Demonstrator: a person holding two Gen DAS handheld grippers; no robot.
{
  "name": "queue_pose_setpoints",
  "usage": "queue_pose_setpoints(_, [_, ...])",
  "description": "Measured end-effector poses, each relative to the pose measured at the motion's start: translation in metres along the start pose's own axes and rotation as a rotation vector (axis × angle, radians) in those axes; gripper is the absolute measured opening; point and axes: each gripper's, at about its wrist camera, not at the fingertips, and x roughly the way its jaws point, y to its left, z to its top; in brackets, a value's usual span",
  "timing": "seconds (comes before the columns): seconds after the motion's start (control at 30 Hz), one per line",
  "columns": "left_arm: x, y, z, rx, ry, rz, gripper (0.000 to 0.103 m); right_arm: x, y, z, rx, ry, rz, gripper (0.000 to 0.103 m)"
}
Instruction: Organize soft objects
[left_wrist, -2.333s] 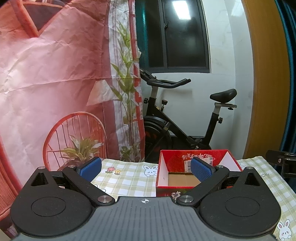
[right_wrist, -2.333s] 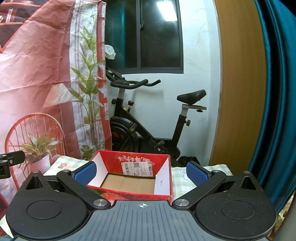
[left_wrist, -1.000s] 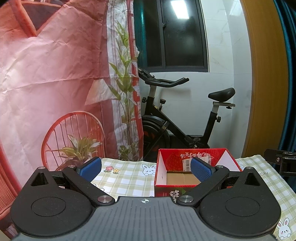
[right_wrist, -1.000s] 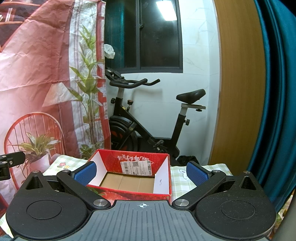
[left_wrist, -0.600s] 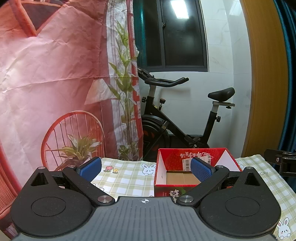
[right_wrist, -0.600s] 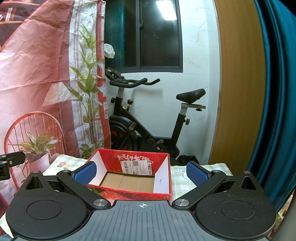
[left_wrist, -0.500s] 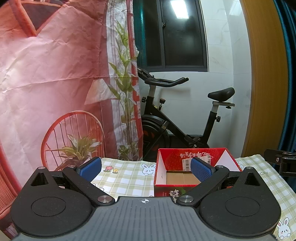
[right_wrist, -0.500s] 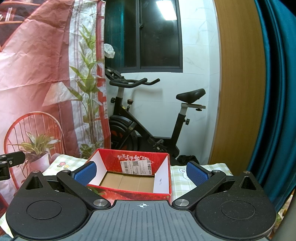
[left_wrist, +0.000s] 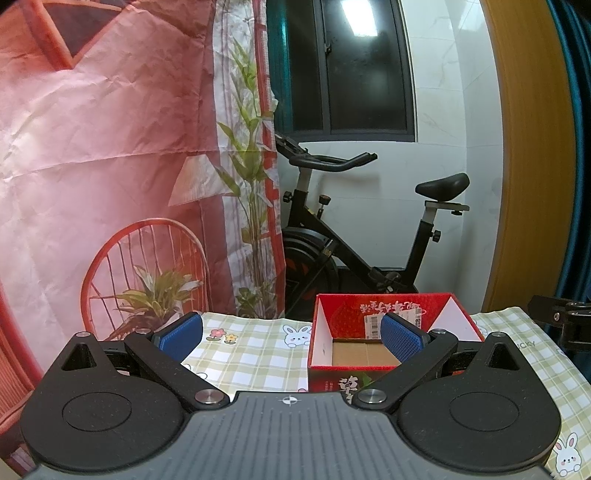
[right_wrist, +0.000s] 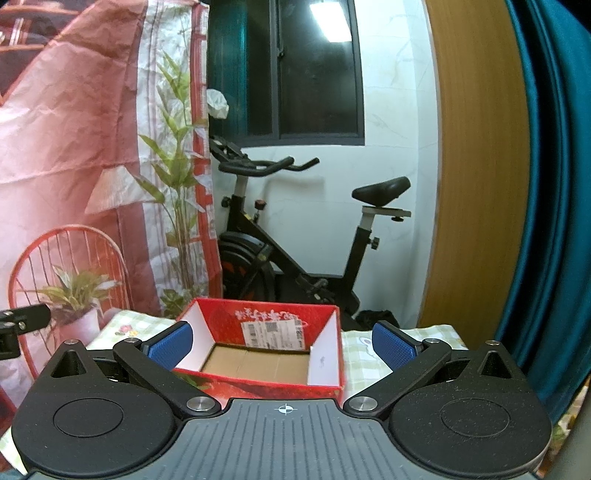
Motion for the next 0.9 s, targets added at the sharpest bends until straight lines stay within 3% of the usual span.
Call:
queue_pose_setpoints(0.27, [0.018,0.002,-0.029,0.016,0.003,0.030,0.103,0.014,-0.002,-0.041,-0.017,-0.022,0.082,0.103])
queue_pose_setpoints(0.67, [0.059,0.025,-0.070,-0.008,0.134,0.017,0.103,0.051,0.013,-0.092,0.004,0.136,0.105,0.103])
queue_pose_setpoints(0.9, [0.069,0.043,-0.080,-0.059,0.178,-0.056,0.103,0.056,0.025,-0.107,0.023,0.189,0.088,0.102])
